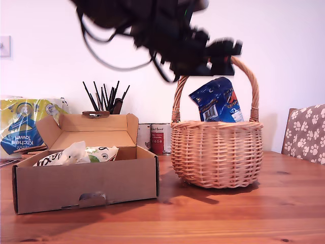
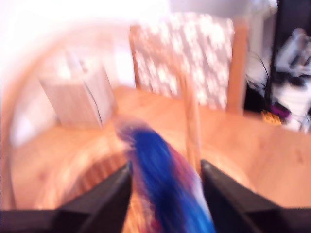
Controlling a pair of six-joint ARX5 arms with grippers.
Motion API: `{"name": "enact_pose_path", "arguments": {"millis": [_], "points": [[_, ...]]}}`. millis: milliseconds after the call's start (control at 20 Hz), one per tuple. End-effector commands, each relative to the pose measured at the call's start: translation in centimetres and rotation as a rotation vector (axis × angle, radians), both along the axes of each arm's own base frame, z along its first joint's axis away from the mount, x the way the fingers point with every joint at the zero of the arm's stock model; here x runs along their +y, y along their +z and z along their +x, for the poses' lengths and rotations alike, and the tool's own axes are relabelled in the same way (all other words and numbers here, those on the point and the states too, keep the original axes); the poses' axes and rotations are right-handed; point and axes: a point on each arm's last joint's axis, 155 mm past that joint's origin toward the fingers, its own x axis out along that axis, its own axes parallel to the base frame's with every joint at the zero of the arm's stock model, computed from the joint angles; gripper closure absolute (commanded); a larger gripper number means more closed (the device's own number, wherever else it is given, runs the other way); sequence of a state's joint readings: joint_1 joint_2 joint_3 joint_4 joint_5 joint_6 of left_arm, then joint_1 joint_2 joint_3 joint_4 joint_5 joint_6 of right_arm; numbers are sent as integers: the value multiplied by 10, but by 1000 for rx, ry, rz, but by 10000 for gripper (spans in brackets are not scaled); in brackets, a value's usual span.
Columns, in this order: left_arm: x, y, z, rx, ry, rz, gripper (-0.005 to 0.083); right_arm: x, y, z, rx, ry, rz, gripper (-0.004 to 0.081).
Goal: Move the bags of Easter eggs from the cardboard box on the left into the woven basket on the right side.
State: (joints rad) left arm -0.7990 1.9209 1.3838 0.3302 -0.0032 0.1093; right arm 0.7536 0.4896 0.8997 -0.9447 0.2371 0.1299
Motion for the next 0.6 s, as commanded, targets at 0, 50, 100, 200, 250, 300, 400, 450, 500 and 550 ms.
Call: {"name": "enact_pose_path", "arguments": {"millis": [0,50,100,200,250,300,400,450,500,550], "points": [[3,-27,-5,76,1,86,546,0,5,0,-12,0,13,783],[7,-33,-8,112,2,123,660,0,5,0,-12,1,13,783],[13,-37,-12,144,3,157,748,0,5,-1,-11,1,13,783],[24,-39,-22,192,5,206,795,0,5,0,-12,0,13,783],[30,-37,-28,210,8,226,795,0,5,0,-11,0,13,783],[36,-33,-32,224,13,232,795,0,5,-1,-11,1,14,783],[44,-18,-41,232,15,232,795,0,5,-1,-11,1,14,783],[46,-11,-43,229,17,219,795,0,5,-1,-11,1,14,783],[47,-2,-43,218,18,203,795,0,5,-1,-11,1,14,783],[47,3,-44,209,18,194,795,0,5,-1,-11,1,14,783]]}}
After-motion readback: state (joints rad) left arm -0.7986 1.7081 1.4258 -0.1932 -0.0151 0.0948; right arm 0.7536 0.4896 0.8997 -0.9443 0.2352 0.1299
